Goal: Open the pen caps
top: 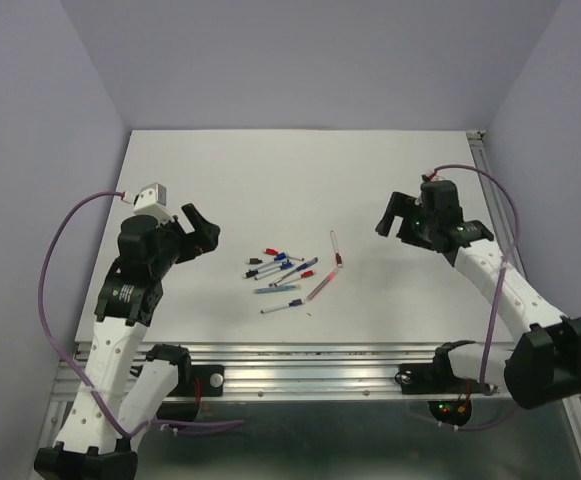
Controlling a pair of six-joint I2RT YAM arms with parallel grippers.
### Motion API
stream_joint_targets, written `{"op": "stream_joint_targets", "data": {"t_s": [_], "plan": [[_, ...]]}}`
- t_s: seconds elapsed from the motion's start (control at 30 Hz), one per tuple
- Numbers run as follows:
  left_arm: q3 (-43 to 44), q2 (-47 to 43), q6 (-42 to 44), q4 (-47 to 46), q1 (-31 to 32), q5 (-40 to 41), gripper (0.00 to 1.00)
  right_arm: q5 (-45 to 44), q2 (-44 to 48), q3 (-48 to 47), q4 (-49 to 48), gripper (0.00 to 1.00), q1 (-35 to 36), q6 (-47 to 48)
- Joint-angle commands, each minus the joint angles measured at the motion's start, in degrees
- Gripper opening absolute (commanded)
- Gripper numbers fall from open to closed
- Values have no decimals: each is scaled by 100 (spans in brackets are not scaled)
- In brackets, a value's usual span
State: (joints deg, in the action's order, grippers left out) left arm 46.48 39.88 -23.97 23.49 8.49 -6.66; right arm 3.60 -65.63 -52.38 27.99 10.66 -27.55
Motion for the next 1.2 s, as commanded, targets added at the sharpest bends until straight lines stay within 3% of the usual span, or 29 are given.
{"op": "stream_joint_targets", "data": {"t_s": [0.0, 0.33, 0.57, 1.17], "plan": [[-16, -7, 129, -134, -84, -117, 99, -322, -729, -422, -233, 100, 995, 241], [-25, 205, 164, -99, -199, -231, 99, -1432, -2594, -1292, -197, 97, 2204, 312], [-42, 240, 164, -107, -260, -283, 99, -1493, -3174, -1468, -408, 77, 2406, 400], [-51, 442, 164, -72, -313, -275, 99, -1678, -3800, -1407, -452, 38, 2705, 479]]}}
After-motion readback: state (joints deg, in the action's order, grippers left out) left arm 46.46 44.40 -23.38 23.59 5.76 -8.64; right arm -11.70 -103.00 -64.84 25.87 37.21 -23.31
